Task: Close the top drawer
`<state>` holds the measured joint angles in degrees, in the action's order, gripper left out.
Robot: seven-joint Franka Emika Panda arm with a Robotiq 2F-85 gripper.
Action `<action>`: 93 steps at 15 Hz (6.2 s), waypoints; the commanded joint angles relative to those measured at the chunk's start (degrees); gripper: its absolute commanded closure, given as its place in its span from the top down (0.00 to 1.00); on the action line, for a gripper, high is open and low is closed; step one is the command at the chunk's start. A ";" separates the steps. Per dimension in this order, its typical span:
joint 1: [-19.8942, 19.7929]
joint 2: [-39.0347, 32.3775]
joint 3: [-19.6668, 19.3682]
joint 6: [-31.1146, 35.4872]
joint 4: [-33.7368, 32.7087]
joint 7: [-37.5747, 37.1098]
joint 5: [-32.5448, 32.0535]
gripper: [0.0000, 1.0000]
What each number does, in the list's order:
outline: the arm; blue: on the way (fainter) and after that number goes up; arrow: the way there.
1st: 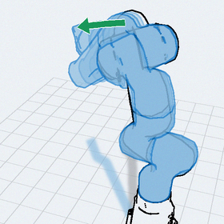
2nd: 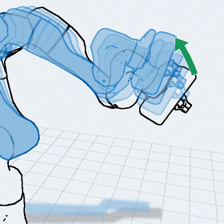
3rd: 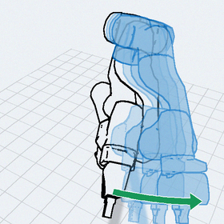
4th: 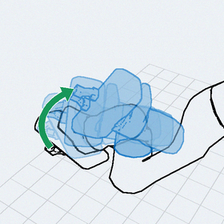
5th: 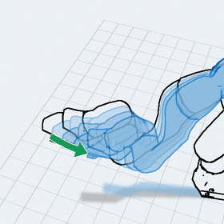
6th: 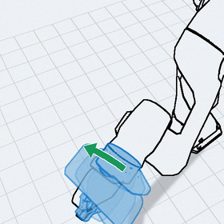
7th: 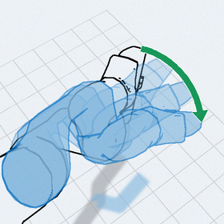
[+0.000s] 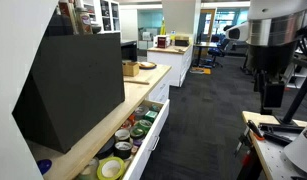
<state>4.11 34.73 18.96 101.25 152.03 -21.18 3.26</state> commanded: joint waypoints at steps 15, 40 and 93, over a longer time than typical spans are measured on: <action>0.57 -1.18 -1.50 4.73 1.17 -1.22 -2.22 1.00; -1.58 -18.51 -10.42 29.18 1.71 12.09 -19.51 1.00; -5.42 -64.20 -18.85 78.73 -12.82 12.09 -6.91 1.00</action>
<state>1.13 -26.69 -3.03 175.63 140.21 -13.25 -7.61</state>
